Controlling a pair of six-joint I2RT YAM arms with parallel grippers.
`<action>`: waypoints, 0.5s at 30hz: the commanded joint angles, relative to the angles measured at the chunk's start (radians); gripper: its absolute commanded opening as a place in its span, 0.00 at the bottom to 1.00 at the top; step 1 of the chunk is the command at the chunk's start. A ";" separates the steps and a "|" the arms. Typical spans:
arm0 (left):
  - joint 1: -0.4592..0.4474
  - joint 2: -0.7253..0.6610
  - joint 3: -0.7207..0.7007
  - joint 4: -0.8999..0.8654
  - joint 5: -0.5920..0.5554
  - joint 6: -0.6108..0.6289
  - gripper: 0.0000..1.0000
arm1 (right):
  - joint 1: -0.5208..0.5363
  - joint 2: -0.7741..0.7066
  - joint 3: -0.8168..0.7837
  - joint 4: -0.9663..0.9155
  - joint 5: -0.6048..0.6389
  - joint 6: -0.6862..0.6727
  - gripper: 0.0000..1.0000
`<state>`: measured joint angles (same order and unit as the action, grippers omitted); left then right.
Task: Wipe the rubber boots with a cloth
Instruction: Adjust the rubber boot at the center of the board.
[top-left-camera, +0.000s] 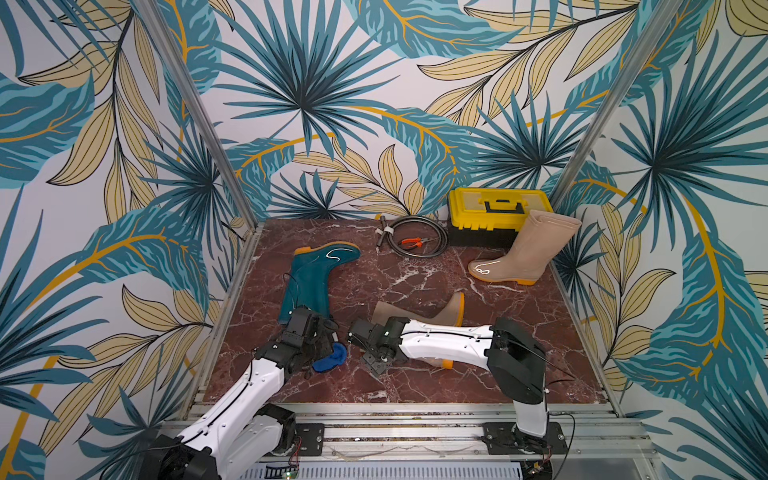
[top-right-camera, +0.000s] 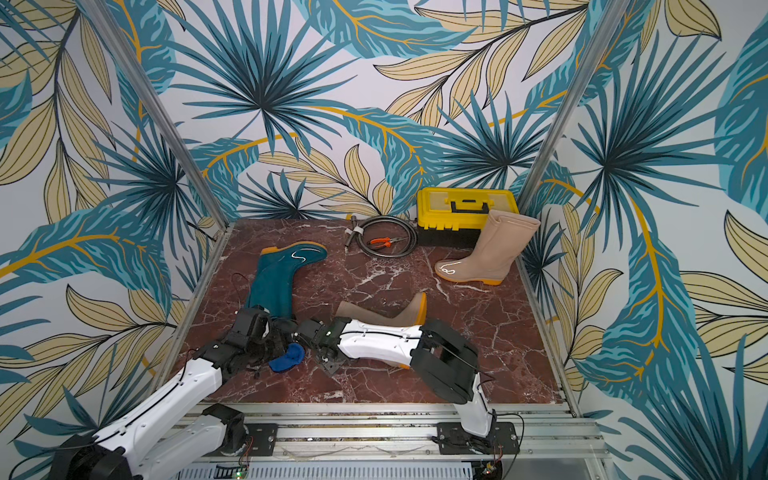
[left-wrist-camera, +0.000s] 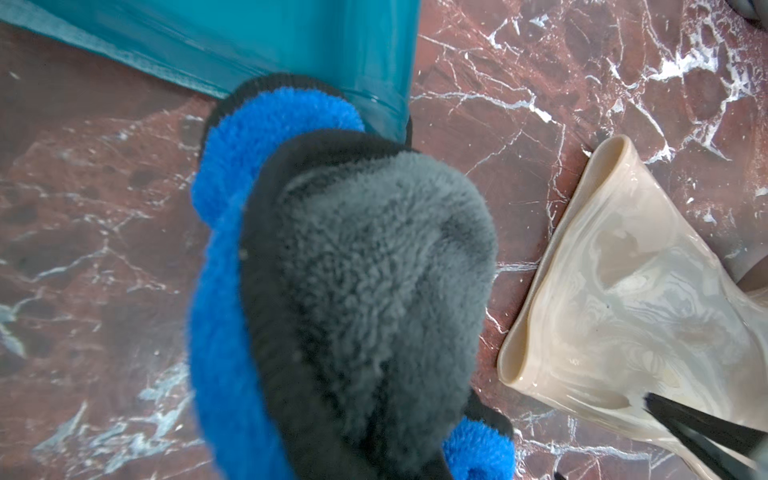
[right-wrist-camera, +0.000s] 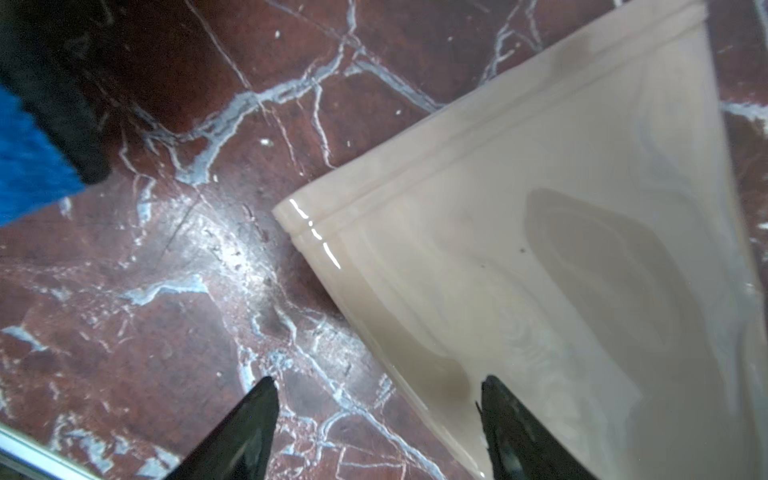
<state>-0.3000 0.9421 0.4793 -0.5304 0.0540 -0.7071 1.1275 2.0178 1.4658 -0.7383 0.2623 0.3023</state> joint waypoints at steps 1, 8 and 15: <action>0.011 -0.018 -0.005 0.006 0.011 0.008 0.00 | -0.003 0.077 0.045 -0.022 0.020 -0.007 0.77; 0.013 -0.023 -0.008 0.006 0.011 0.018 0.00 | -0.076 0.102 0.036 -0.038 0.067 0.113 0.43; 0.015 -0.024 0.002 0.006 0.017 0.025 0.00 | -0.104 -0.022 0.021 -0.022 0.219 0.149 0.00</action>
<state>-0.2962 0.9337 0.4793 -0.5312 0.0681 -0.6998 1.0519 2.0598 1.5143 -0.7303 0.3599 0.4198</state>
